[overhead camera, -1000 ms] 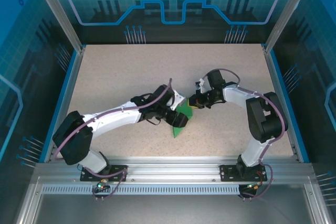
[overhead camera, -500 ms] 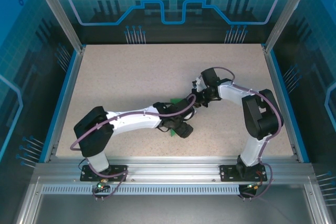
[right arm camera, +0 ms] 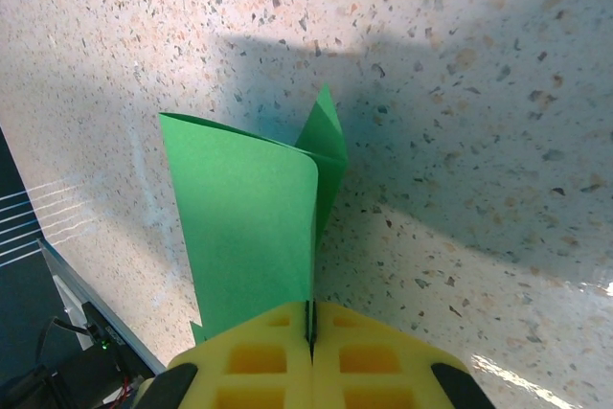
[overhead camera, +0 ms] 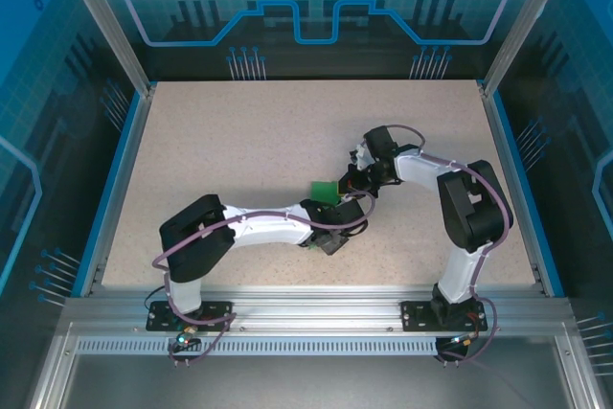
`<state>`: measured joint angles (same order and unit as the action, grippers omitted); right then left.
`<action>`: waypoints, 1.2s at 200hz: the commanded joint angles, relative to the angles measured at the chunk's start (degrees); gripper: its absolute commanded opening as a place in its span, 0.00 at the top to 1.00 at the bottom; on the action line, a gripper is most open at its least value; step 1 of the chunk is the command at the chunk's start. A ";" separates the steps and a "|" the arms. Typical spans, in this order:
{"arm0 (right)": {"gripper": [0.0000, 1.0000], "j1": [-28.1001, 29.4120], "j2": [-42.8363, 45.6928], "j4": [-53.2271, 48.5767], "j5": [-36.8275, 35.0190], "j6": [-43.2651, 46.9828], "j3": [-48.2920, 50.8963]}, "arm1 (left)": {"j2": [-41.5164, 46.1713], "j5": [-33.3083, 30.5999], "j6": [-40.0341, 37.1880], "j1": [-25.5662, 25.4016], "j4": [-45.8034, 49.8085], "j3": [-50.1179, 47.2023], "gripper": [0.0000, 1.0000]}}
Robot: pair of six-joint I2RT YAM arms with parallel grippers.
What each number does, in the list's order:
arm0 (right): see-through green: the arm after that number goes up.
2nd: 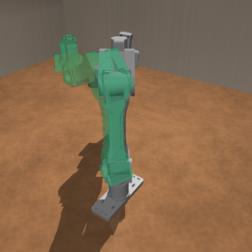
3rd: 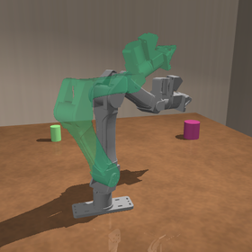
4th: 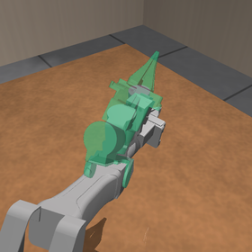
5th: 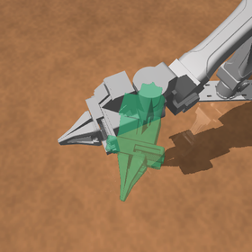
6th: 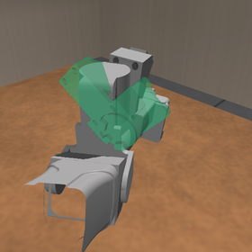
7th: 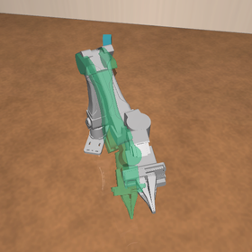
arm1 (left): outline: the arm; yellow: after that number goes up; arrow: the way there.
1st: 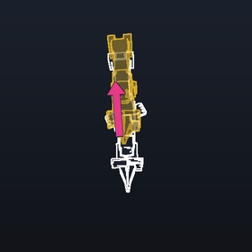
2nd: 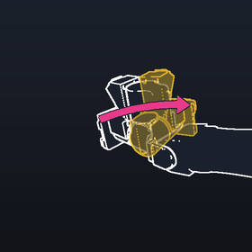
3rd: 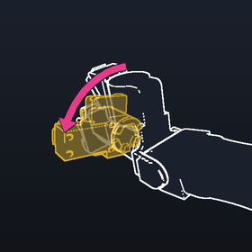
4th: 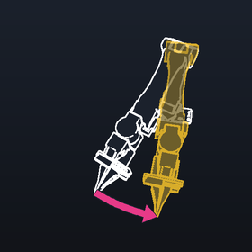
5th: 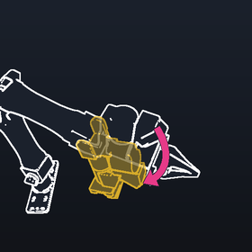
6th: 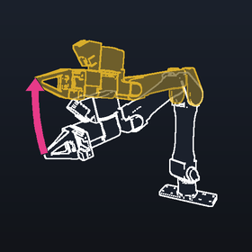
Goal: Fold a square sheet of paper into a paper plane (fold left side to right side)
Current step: Fold the wing for the fifth time at the center of the table.
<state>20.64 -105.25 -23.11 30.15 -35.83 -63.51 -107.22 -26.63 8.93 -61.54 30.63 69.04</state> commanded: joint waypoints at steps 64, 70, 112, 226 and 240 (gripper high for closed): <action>0.96 1.17 -1.71 -2.11 -1.15 -0.11 -2.41 | -1.83 -2.75 0.83 -0.84 -0.48 -1.53 0.59; 0.96 1.11 -1.84 -2.21 -1.23 -0.11 -2.50 | -1.85 -2.71 0.83 -0.86 -0.57 -1.58 0.61; 0.96 1.26 -2.30 -2.79 -1.40 0.40 -3.07 | -2.12 -2.65 0.92 -0.86 -0.84 -1.76 0.73; 0.36 -3.42 11.79 -2.57 -11.78 5.31 0.58 | 2.92 10.80 2.69 5.10 -5.32 -4.47 0.83; 0.33 -4.99 14.72 -2.38 -12.97 5.88 3.21 | 3.84 14.59 3.40 6.93 -6.81 -5.32 0.83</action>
<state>18.46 -96.53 -25.36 21.80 -31.40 -63.61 -106.78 -19.92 10.52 -57.12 26.87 65.41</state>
